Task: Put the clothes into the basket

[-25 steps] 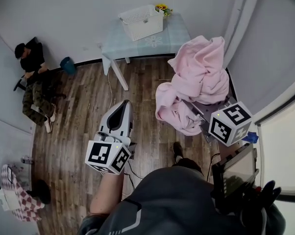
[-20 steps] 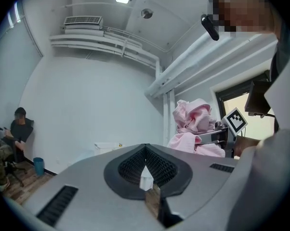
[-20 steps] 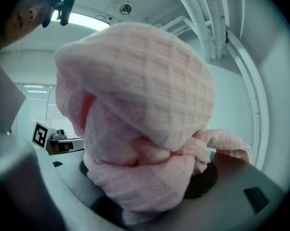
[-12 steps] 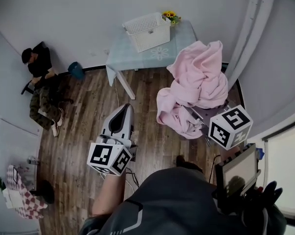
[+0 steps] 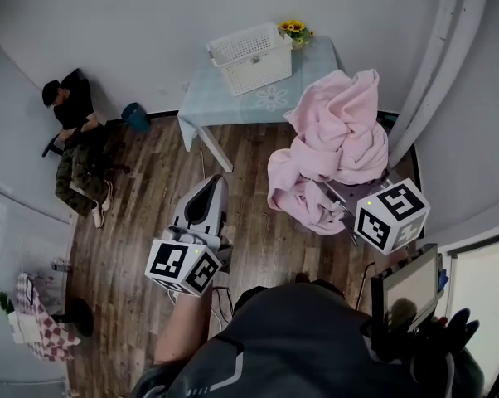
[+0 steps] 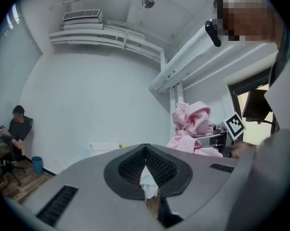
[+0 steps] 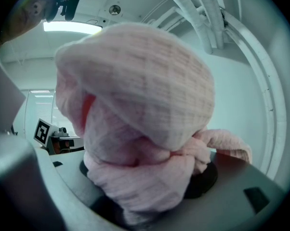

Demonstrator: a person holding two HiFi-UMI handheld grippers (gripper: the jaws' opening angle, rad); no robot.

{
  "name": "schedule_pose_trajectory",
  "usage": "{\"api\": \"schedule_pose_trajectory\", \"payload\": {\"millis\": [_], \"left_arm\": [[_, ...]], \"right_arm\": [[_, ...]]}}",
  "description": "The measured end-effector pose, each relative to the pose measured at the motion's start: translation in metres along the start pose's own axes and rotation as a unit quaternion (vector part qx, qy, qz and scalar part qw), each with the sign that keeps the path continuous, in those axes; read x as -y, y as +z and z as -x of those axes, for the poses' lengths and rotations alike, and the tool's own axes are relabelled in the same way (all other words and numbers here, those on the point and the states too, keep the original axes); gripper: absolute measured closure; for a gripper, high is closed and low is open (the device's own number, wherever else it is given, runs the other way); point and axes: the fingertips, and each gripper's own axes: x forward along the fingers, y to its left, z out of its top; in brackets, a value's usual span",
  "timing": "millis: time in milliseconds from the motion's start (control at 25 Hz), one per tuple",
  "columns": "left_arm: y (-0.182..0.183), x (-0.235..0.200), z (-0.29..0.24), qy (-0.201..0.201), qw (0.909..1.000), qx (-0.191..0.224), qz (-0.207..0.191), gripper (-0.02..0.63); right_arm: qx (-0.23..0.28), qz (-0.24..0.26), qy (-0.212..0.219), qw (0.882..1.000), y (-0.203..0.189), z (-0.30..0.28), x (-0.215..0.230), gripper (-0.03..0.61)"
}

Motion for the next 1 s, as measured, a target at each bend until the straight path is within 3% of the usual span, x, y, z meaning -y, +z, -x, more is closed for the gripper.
{"api": "schedule_pose_trajectory", "payload": {"millis": [200,480,600,760,920,1000], "left_arm": [[-0.024,-0.007,-0.086,0.02,0.9995,-0.023,0.002,0.604],[-0.036,-0.037,-0.163,0.019,0.9988,-0.045,-0.002,0.604],[-0.037,-0.053,-0.17,0.018,0.9989,-0.043,-0.004,0.604],[-0.028,-0.063,-0.131,0.011,0.9994,-0.032,-0.001,0.604],[-0.028,-0.119,-0.208,0.017,0.9993,-0.034,0.001,0.604],[-0.028,-0.14,-0.218,0.02,0.9992,-0.034,0.005,0.604]], "right_arm": [[0.0,-0.016,0.02,1.0,-0.012,-0.04,0.082,0.232],[-0.005,-0.017,0.021,1.0,-0.013,-0.094,0.14,0.232],[-0.006,-0.014,0.015,1.0,-0.013,-0.109,0.139,0.232],[-0.003,-0.004,0.001,1.0,-0.009,-0.097,0.096,0.232],[-0.008,-0.005,0.002,1.0,-0.002,-0.176,0.152,0.232],[-0.013,-0.003,0.002,1.0,-0.001,-0.198,0.153,0.232]]}}
